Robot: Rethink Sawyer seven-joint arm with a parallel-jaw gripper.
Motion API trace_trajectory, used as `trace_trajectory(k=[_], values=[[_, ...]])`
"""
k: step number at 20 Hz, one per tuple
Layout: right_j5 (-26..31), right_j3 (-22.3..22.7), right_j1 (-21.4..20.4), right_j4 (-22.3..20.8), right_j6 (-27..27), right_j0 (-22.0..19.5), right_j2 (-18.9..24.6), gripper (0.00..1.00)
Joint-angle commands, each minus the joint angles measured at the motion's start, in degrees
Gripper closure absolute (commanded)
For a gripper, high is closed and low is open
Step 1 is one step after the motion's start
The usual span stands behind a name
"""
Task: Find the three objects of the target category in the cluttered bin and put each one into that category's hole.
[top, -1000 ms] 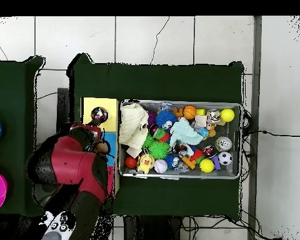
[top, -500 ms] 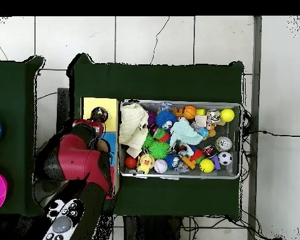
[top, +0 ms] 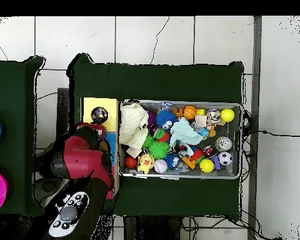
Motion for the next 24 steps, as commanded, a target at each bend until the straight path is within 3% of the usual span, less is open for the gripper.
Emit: trace_trajectory(k=[1,5,11,21,24], values=[[-6.8,4.8,3.8,-1.2,13.8,-4.5,11.6,1.0],[-9.9,4.8,3.8,-3.6,13.1,-7.0,14.9,1.0],[-14.6,3.5,3.3,-11.4,10.4,-11.9,21.3,1.0],[-16.3,2.8,4.8,-12.8,10.7,-13.8,23.0,1.0],[-14.3,3.4,4.1,-10.3,10.6,-12.1,21.0,1.0]])
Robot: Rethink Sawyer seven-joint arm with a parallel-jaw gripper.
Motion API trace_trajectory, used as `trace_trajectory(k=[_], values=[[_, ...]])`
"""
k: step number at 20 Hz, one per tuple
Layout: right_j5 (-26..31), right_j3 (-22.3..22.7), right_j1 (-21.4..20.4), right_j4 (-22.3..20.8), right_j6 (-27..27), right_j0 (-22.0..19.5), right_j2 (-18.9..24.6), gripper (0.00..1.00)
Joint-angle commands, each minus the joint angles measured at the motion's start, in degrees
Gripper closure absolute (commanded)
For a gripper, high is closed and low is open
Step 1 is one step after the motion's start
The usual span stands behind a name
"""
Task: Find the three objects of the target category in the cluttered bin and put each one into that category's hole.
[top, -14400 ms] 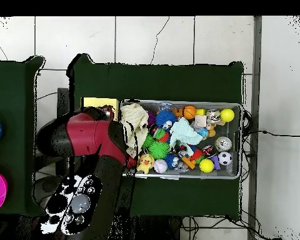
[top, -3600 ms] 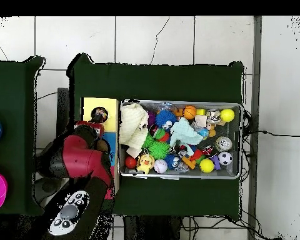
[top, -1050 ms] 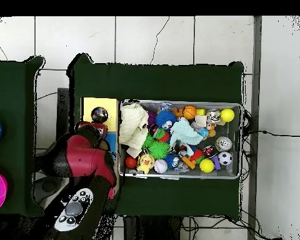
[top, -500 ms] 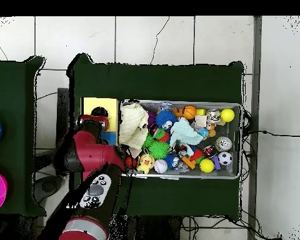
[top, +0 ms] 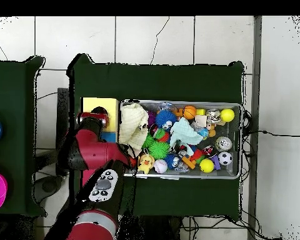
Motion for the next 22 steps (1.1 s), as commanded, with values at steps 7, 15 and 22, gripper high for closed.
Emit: trace_trajectory(k=[7,15,22], values=[[10.0,4.0,0.5,0.5,8.4,0.4,5.1,1.0],[18.1,3.8,-3.5,0.6,6.6,3.5,0.3,1.0],[19.8,3.4,-3.9,-0.9,6.9,2.6,1.1,1.0]])
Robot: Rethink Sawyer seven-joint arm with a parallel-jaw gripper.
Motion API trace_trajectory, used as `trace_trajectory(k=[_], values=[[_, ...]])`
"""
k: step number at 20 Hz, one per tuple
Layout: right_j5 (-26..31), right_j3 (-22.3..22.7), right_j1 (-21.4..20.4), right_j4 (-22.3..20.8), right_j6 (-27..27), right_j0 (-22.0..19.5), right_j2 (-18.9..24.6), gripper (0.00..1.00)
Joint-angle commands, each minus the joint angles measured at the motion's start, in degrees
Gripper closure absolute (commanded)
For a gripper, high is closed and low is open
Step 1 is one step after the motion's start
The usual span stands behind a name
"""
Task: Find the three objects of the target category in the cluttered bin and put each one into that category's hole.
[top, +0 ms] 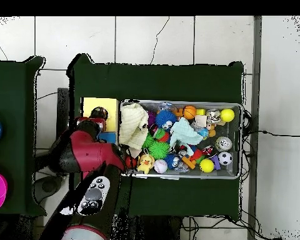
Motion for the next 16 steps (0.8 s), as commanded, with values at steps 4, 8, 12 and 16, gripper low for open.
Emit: trace_trajectory(k=[4,8,12,16], values=[[8.7,2.3,-0.6,-1.1,6.8,0.8,3.3,1.0],[12.5,1.2,-1.5,-0.4,6.5,2.7,0.7,1.0],[17.9,-0.2,-2.1,0.4,7.1,5.2,-3.4,1.0],[21.6,-1.4,-2.9,0.3,7.6,6.7,-5.7,1.0]])
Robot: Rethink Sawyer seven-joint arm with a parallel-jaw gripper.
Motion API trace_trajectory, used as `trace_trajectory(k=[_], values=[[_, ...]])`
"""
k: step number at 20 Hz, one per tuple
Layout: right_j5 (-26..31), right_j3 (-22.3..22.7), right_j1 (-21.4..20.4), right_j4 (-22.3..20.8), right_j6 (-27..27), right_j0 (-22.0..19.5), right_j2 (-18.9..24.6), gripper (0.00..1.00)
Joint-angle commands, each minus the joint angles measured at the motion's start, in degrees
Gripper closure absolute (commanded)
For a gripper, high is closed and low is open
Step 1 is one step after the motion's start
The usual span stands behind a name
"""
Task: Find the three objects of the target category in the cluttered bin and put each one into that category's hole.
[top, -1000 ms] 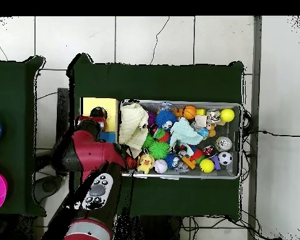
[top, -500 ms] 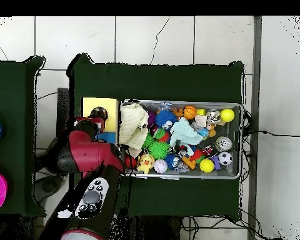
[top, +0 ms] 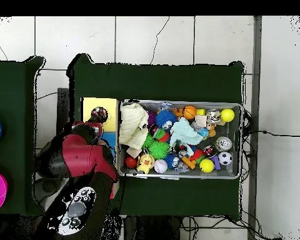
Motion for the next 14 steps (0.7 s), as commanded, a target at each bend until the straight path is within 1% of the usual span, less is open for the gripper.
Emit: trace_trajectory(k=[1,5,9,12,14], values=[[14.0,-0.8,-1.4,0.3,7.6,2.3,-0.9,1.0],[16.2,-1.7,-3.3,-0.4,7.3,2.8,-2.9,1.0],[21.5,-3.5,-5.9,-1.1,6.2,2.6,-4.2,1.0],[23.4,-4.6,-6.6,-1.5,6.3,2.9,-5.8,1.0],[22.4,-3.9,-7.0,-1.7,5.9,1.9,-4.4,1.0]])
